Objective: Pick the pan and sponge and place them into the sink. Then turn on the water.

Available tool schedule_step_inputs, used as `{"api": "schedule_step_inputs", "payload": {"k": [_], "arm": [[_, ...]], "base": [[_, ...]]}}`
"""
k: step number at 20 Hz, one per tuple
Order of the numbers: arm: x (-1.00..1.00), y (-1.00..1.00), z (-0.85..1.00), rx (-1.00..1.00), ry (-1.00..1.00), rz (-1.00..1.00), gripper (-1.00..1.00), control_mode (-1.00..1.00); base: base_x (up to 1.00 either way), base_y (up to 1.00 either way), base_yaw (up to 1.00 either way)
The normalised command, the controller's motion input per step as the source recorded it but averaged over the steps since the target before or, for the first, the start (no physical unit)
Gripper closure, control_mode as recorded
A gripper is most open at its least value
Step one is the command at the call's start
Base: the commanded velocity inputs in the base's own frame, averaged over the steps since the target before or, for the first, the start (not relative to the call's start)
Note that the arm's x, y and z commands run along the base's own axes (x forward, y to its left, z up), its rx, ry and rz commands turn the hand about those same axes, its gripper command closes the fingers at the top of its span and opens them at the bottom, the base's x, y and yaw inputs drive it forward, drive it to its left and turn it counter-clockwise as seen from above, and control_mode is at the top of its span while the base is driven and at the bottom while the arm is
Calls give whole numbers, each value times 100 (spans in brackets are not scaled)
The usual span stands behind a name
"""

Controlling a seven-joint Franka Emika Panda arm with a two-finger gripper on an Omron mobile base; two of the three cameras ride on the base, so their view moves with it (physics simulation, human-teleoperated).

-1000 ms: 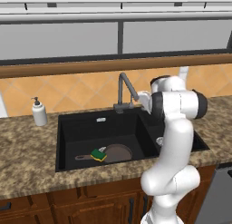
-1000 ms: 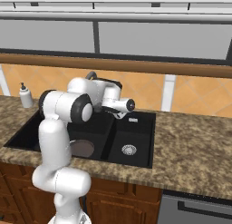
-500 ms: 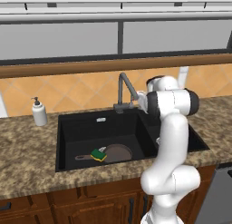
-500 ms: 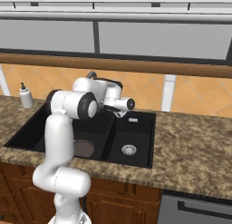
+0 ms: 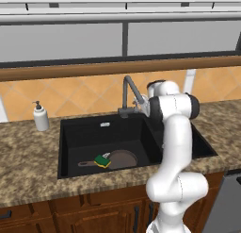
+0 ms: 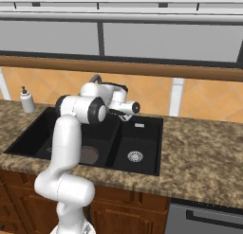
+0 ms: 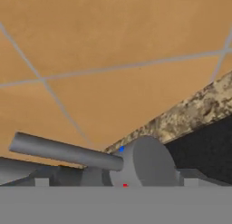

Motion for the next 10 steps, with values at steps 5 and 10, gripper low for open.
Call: {"api": "schedule_step_inputs", "payload": {"k": [5, 10], "arm": [[41, 0, -12, 1, 0, 0, -100, -100], [28, 0, -16, 0, 0, 0, -100, -100]], "base": [[0, 0, 0], [0, 0, 0]]}}
